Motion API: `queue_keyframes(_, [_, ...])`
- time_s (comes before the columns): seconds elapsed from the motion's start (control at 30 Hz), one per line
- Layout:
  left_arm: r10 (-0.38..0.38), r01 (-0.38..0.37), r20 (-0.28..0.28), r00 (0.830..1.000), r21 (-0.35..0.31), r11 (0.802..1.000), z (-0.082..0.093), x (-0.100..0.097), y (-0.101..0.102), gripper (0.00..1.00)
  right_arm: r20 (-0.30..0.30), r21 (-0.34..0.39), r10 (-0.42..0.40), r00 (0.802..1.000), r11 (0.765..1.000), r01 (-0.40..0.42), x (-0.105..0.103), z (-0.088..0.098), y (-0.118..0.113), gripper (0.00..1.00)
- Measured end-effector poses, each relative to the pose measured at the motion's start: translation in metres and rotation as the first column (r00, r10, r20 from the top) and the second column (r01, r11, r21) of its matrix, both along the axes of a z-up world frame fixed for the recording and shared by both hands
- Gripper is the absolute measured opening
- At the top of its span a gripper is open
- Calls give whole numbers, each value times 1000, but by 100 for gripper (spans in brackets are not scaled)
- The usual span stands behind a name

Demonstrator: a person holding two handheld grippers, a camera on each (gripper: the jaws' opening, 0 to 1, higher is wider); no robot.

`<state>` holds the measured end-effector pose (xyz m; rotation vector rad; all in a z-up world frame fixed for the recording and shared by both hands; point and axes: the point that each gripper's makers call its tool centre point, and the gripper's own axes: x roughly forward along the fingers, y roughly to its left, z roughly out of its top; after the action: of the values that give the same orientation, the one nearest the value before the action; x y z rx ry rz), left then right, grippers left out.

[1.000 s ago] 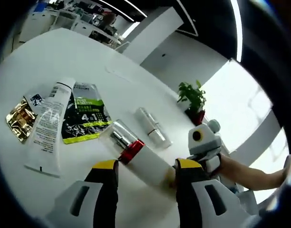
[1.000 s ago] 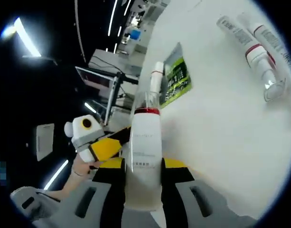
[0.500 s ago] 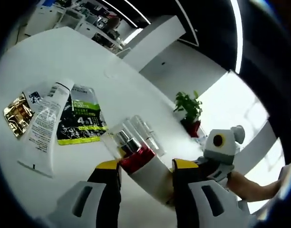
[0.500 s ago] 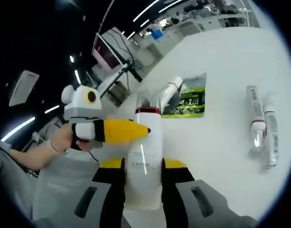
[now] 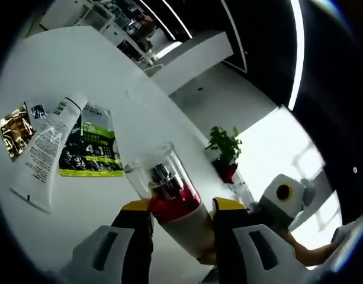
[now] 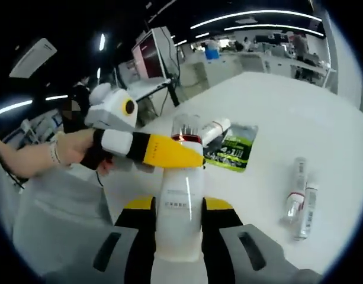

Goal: Arrange the skincare products in the storage area until every visible bottle or jar stands upright without overlapping.

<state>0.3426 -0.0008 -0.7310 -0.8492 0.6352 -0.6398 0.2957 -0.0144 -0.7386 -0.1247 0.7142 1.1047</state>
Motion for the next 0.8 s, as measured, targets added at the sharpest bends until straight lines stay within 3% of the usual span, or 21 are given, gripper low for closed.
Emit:
queue_keyframes(0.13, [11,-11,1,1000,-12,1000,3,0,-1,31,58,-32,3,998,999,-1,-1,2,-1,28])
queue_keyframes(0.27, [39,-39,14,999,-29,999,9,2,-2,30,65,-16,-4,998,1000,5,1,4,-1,28])
queue_keyframes(0.37, [38,-37,44,998,-12,999,11,1,-3,29,130,-63,17,991,998,-9,3,1,-1,28])
queue_keyframes(0.47, [13,-13,-6,1000,-10,1000,6,-3,-4,28,142,-95,34,989,995,-20,-3,-3,0,28])
queue_keyframes(0.6, [12,-12,-21,1000,-8,1000,5,-4,-4,27,147,-112,33,989,994,-17,-2,-6,0,29])
queue_keyframes(0.7, [8,-9,11,1000,25,1000,7,-4,-6,26,176,-141,43,983,990,-18,0,-9,-1,29])
queue_keyframes(0.77, [20,-32,115,993,106,994,13,1,-7,26,186,-147,41,982,989,-13,-1,-11,-1,29])
queue_keyframes(0.8, [15,-31,133,991,120,992,15,1,-8,26,190,-148,36,981,989,-8,4,-12,-1,29])
